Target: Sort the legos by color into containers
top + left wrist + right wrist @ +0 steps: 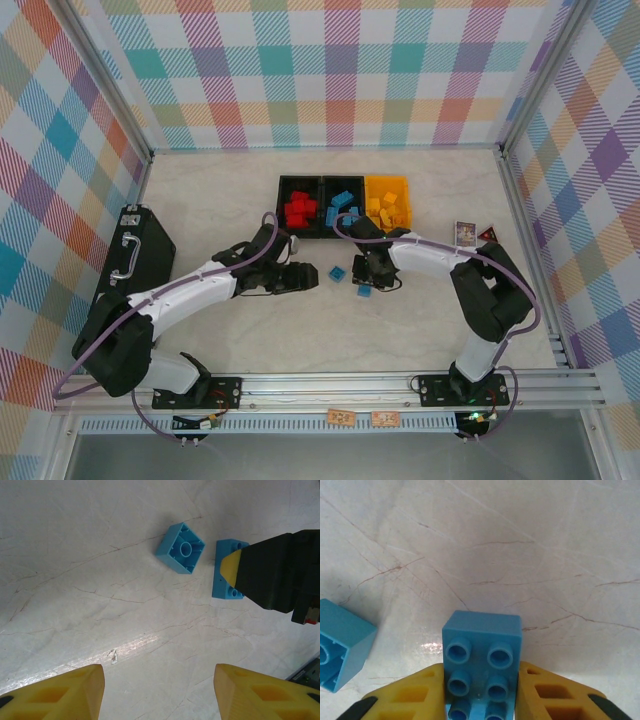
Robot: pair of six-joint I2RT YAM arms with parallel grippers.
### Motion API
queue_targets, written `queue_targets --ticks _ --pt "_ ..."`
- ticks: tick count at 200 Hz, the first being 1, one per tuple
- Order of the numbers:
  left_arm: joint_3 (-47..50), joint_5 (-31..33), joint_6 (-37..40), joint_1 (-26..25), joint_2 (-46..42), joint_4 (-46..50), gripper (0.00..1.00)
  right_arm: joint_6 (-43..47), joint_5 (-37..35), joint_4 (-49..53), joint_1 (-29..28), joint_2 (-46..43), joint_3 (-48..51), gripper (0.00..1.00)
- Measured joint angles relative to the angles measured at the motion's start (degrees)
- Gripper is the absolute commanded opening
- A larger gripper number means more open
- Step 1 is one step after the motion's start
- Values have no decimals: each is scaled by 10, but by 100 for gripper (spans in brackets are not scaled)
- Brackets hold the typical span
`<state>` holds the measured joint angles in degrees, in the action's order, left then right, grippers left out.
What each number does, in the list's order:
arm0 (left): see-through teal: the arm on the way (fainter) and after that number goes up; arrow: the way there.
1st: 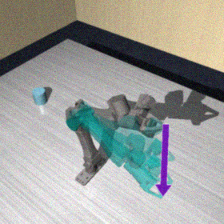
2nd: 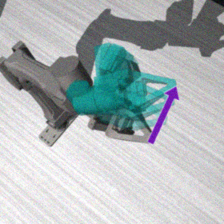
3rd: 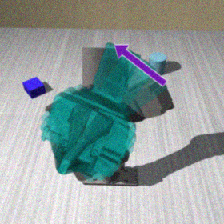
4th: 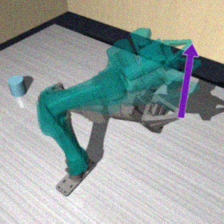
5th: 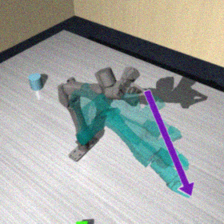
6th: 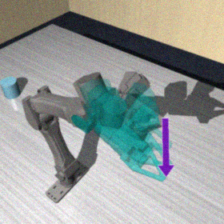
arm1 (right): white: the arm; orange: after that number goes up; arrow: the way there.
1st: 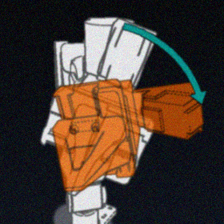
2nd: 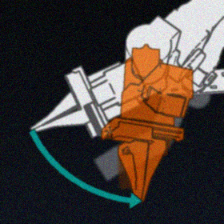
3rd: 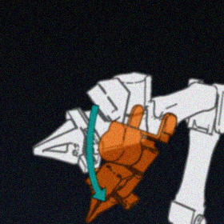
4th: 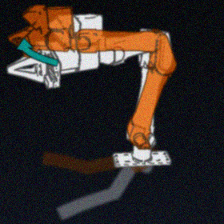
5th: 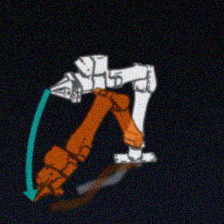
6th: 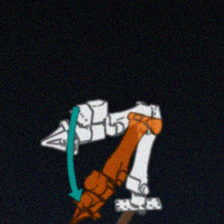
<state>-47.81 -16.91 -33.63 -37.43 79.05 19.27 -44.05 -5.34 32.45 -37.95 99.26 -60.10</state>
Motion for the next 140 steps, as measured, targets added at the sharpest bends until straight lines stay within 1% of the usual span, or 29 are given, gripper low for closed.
queue_targets --ticks 60,140 --pt "0 8 -7 0 1 -1 59 28 -7 23 -3 -16 -18 26" --pt "-6 35 -26 0 -7 -17 60 90 -13 49 7 -20 -161 27"
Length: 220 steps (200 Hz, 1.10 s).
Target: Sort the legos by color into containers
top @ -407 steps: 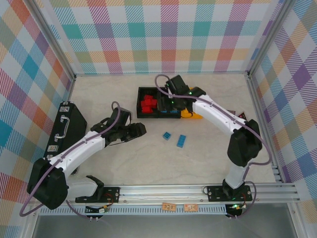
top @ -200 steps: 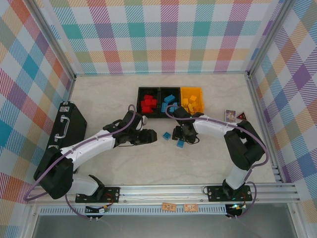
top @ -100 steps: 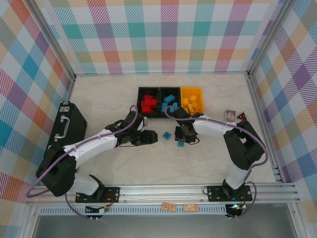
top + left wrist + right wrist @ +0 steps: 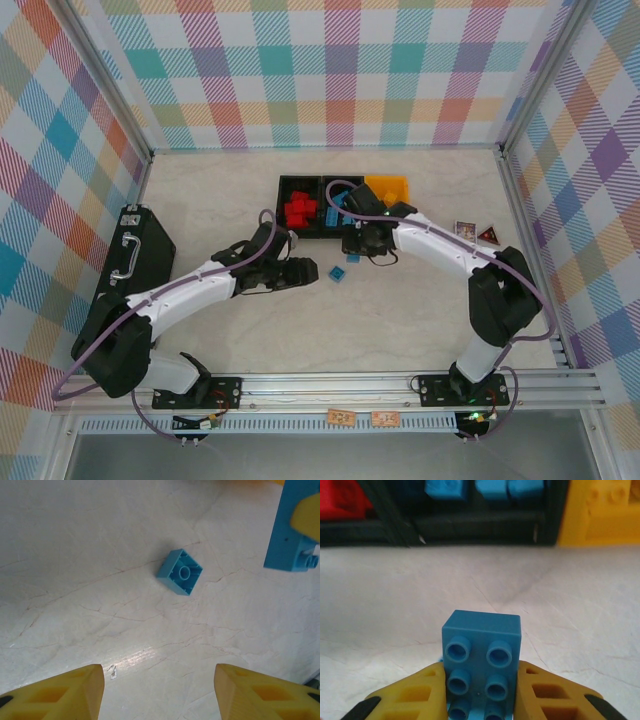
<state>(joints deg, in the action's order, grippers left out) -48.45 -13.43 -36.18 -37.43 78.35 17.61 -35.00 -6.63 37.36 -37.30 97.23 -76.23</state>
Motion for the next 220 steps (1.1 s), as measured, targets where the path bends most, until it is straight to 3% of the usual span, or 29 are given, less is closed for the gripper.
queue_targets --ticks 161,186,220 --pt "-6 41 -7 0 -54 4 60 39 44 51 62 295 -358 31" --pt "-4 41 -7 0 -54 4 60 42 48 57 62 324 -386 34" --pt "0 41 -11 0 -54 4 60 43 50 70 62 331 -389 46"
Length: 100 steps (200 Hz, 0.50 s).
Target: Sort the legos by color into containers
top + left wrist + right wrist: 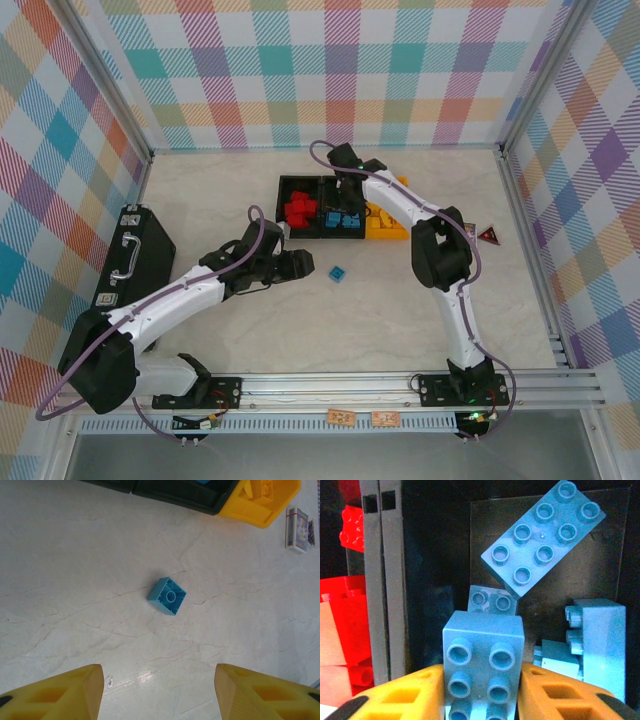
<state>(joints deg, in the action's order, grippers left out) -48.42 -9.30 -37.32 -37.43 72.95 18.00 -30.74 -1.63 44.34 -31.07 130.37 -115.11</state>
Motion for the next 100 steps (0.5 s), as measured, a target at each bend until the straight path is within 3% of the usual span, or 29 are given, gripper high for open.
queue_targets --ticks 55,100 --pt "3 0 -6 0 2 -1 60 2 0 -2 2 -16 13 52" --pt "3 -7 -6 0 31 -5 61 7 3 -42 2 -181 189 52"
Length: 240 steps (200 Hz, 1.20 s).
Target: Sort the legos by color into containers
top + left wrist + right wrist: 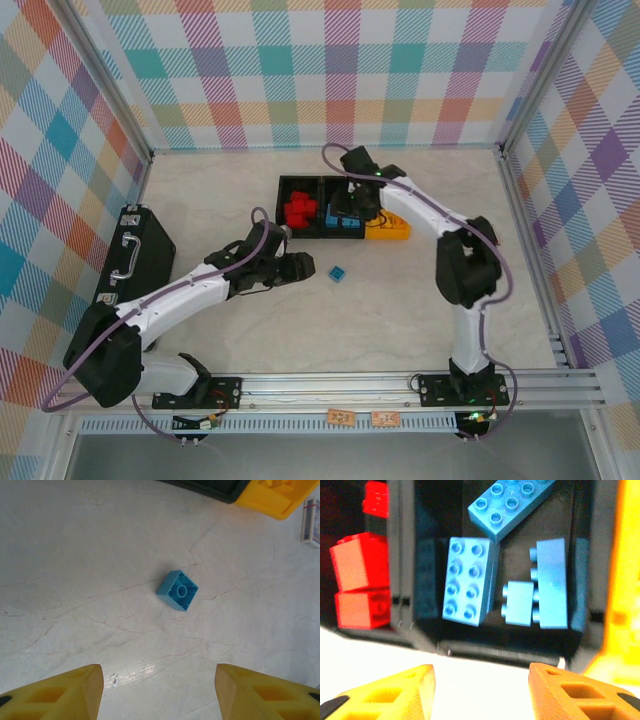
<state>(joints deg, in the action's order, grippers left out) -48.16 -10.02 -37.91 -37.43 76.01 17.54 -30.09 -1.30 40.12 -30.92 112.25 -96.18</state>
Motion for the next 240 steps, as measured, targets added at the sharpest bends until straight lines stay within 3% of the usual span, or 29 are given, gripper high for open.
queue_targets --ticks 46,124,196,240 --pt "-36 -16 10 -12 66 2 61 10 12 -49 0 -187 181 59" --pt "-170 -18 93 -49 194 54 62 1 29 -63 4 -404 449 64" --pt "-272 23 173 -68 308 136 63 -36 29 -39 12 -548 560 65" --pt "-313 43 198 -82 361 160 62 -55 29 -30 13 -574 590 65"
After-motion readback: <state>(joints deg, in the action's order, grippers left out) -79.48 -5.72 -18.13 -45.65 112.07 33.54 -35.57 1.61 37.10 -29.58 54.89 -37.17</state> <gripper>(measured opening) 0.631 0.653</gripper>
